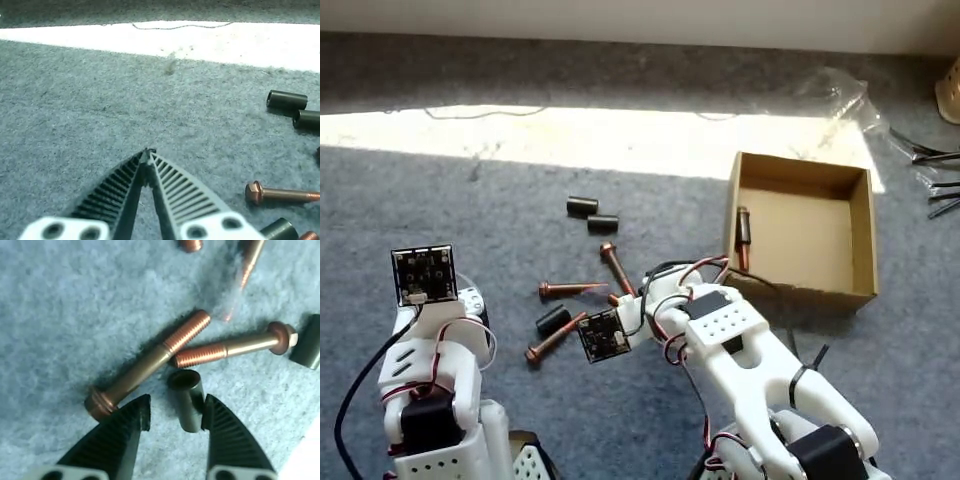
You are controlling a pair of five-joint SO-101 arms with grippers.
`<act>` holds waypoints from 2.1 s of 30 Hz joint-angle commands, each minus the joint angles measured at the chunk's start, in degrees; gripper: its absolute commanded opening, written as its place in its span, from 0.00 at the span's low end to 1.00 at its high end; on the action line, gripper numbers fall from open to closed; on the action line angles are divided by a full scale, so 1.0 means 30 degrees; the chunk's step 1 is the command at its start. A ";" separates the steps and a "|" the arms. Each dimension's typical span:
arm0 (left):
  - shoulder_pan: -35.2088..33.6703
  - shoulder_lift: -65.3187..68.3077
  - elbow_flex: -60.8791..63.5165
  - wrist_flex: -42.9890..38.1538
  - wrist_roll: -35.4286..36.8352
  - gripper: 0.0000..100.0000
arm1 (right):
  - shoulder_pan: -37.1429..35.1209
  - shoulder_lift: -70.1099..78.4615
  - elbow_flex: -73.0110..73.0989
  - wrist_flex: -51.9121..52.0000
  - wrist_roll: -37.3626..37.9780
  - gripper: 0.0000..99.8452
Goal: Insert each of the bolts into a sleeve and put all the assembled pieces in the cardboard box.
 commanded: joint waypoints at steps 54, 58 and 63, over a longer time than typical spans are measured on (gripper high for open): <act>-0.0103 -0.0220 0.1333 -0.1846 -0.0117 0.01 | 0.2037 0.5289 -1.2322 0.7780 -2.3560 0.01; -0.0103 -0.0220 0.1363 -0.1846 -0.0117 0.01 | 0.2037 0.8513 -1.3026 0.7663 -2.4176 0.01; -0.0103 -0.0220 0.1363 -0.1846 -0.0117 0.01 | 0.2095 1.2381 -1.6308 0.8044 -2.5143 0.01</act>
